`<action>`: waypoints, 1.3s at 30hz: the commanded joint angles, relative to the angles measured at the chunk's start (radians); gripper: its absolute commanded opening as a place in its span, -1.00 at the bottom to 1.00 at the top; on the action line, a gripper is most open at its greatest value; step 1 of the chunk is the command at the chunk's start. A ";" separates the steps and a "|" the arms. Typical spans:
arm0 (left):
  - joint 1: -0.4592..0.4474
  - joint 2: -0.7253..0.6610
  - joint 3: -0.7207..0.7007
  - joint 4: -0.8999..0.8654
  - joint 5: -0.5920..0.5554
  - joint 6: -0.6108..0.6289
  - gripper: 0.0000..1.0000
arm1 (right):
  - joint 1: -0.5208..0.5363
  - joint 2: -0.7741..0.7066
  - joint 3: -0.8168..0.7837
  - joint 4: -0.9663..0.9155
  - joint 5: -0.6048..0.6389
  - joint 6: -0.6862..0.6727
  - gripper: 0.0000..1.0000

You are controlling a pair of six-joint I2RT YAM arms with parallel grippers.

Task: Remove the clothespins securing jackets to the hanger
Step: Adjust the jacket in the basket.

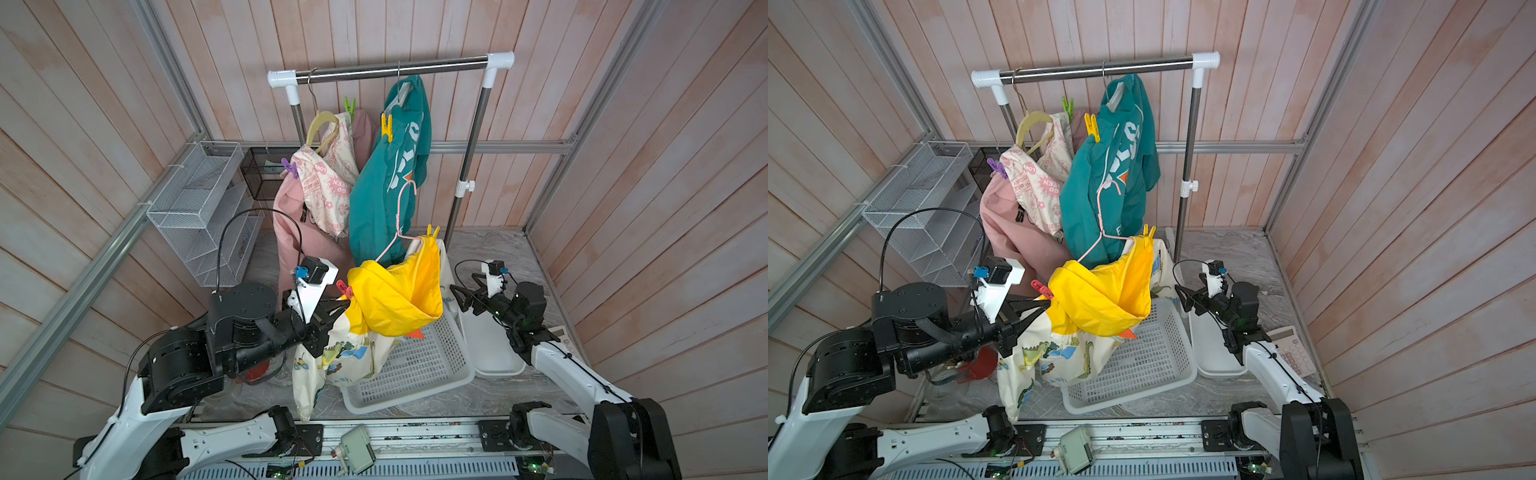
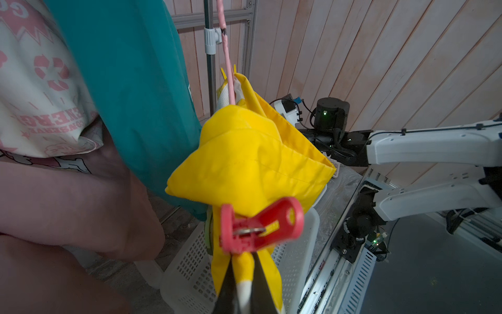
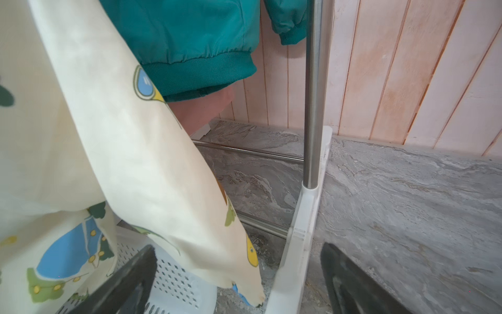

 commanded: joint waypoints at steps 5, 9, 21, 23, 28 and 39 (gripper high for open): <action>-0.002 -0.013 0.015 0.145 0.020 0.004 -1.00 | 0.028 0.074 0.106 -0.011 -0.072 -0.155 0.94; -0.002 -0.013 0.016 0.164 0.034 0.009 -1.00 | 0.040 0.130 0.130 -0.020 -0.066 -0.213 0.87; -0.003 -0.018 -0.005 0.198 -0.026 0.009 -1.00 | 0.099 0.144 0.171 -0.104 -0.255 -0.194 -0.73; -0.003 -0.018 -0.011 0.208 -0.068 0.005 -1.00 | 0.121 0.103 0.164 -0.130 -0.223 -0.188 -0.92; -0.002 -0.028 -0.049 0.250 -0.100 -0.013 -1.00 | 0.195 -0.017 0.127 -0.170 -0.166 -0.098 -1.00; -0.003 -0.007 -0.154 0.319 -0.062 -0.057 -1.00 | 0.365 -0.144 -0.033 -0.245 -0.012 0.044 -1.00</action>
